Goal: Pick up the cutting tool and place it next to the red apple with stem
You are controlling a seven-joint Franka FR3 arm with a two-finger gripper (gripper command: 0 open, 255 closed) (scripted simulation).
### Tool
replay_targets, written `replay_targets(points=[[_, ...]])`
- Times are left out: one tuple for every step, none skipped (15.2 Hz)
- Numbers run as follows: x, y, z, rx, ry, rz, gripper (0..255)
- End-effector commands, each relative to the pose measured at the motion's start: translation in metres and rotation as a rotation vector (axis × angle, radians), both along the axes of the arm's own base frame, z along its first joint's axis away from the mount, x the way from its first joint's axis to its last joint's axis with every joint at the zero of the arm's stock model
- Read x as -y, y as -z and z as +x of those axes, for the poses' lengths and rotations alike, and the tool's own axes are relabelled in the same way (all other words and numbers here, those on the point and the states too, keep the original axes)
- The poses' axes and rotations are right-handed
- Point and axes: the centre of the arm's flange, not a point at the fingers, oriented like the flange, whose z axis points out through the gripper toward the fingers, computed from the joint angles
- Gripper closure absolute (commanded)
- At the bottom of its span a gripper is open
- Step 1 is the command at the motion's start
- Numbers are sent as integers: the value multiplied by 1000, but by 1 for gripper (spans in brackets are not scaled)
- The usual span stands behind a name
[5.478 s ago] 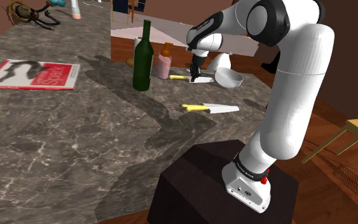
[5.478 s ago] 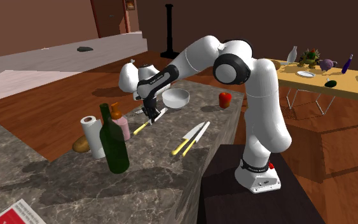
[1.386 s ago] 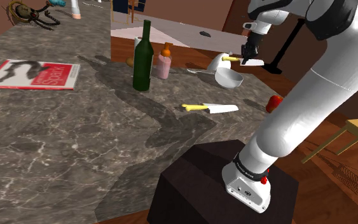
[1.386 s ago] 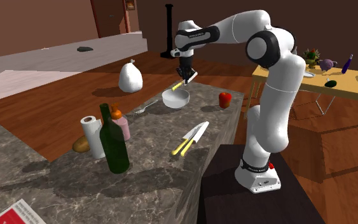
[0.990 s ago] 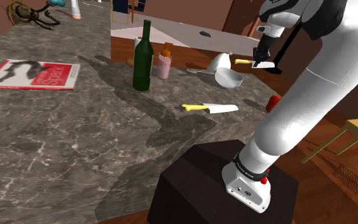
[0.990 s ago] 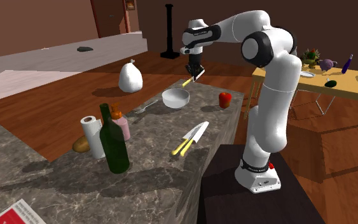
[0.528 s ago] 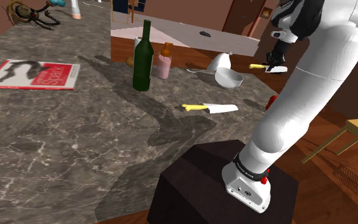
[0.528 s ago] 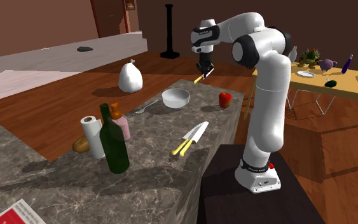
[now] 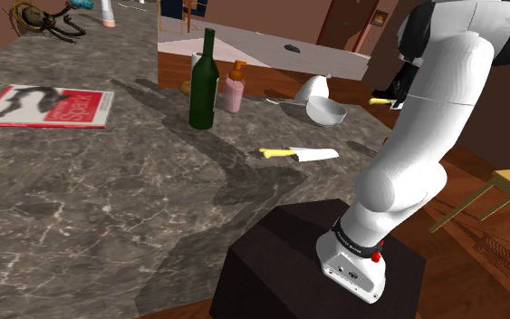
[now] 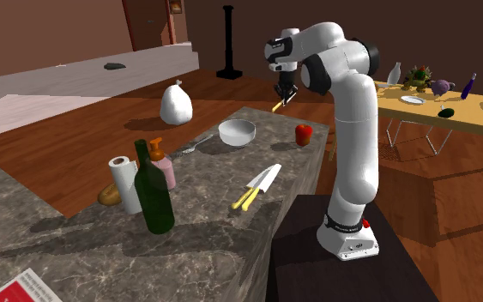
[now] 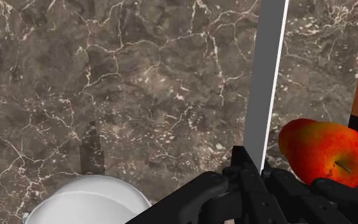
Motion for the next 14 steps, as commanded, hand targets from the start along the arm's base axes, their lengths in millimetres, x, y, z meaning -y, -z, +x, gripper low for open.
replay_targets(points=[[1,12,0,0,0,0,255],[1,17,0,0,0,0,255],[1,22,0,0,0,0,255],[1,27,0,0,0,0,255],[1,33,0,0,0,0,255],[1,38,0,0,0,0,255],[1,43,0,0,0,0,255],[1,49,0,0,0,0,255],[1,54,0,0,0,0,255],[1,59,0,0,0,0,255],[1,64,0,0,0,0,255],[1,70,0,0,0,0,255],[1,75,0,0,0,0,255],[1,80,0,0,0,0,255]])
